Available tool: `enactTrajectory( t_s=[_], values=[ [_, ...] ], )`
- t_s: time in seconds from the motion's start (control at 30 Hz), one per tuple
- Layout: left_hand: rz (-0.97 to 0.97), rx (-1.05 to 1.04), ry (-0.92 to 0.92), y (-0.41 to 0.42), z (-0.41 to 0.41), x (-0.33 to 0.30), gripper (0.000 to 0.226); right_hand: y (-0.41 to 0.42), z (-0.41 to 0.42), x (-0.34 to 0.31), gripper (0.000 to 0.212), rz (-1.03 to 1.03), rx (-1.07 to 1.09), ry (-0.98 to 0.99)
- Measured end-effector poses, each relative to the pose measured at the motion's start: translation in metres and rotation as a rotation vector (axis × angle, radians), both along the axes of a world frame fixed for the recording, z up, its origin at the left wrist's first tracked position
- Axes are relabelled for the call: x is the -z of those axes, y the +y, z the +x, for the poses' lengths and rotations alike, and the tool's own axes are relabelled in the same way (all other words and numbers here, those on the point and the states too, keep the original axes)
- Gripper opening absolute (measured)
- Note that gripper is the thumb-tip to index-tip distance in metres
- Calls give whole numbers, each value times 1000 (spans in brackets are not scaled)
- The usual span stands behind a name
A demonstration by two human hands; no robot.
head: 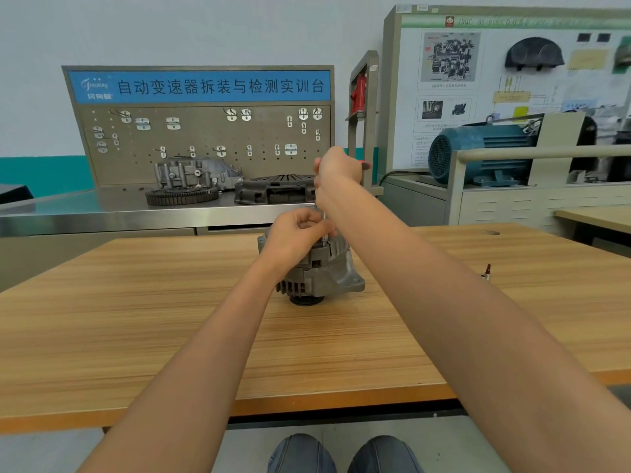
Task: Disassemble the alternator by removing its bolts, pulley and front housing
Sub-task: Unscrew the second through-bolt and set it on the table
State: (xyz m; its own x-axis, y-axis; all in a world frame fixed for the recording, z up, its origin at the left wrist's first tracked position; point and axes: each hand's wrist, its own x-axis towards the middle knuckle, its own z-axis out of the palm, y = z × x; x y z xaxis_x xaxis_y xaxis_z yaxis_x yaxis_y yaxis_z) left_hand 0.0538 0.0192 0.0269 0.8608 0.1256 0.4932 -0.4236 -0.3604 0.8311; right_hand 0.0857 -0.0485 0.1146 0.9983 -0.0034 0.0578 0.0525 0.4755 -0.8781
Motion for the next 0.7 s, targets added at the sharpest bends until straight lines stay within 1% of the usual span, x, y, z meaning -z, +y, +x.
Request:
enactTrajectory(
  t_s=[0.1,0.17,0.27,0.4,0.47,0.5,0.57,0.63,0.67,0.7],
  values=[
    [7,8,24,0,-1,0,10,-7,4,-3,19,-177,-289,44],
    [-4,12,43,-1,-2,-1,18,-11,4,-4,26,-266,-448,4],
    [-42,42,49,0,-3,-1,21,-13,7,-3,33,-282,-595,-3],
    [12,60,39,4,-2,1,16,-20,11,-3,30,-262,-688,-20],
    [13,49,23,4,-2,1,12,-19,9,-2,27,-215,-637,-34],
    [3,37,13,4,-3,1,10,-15,6,-1,24,-185,-542,-29],
    [-2,-2,-11,4,-2,1,15,-2,-1,4,16,-93,-226,-21],
    [19,-56,-21,3,-1,0,29,10,-4,11,12,-22,76,-61],
    [32,-85,-10,2,-1,0,32,14,-3,13,9,6,149,-82],
    [39,-105,-2,2,-2,0,32,15,-2,13,7,26,171,-84]
  ],
)
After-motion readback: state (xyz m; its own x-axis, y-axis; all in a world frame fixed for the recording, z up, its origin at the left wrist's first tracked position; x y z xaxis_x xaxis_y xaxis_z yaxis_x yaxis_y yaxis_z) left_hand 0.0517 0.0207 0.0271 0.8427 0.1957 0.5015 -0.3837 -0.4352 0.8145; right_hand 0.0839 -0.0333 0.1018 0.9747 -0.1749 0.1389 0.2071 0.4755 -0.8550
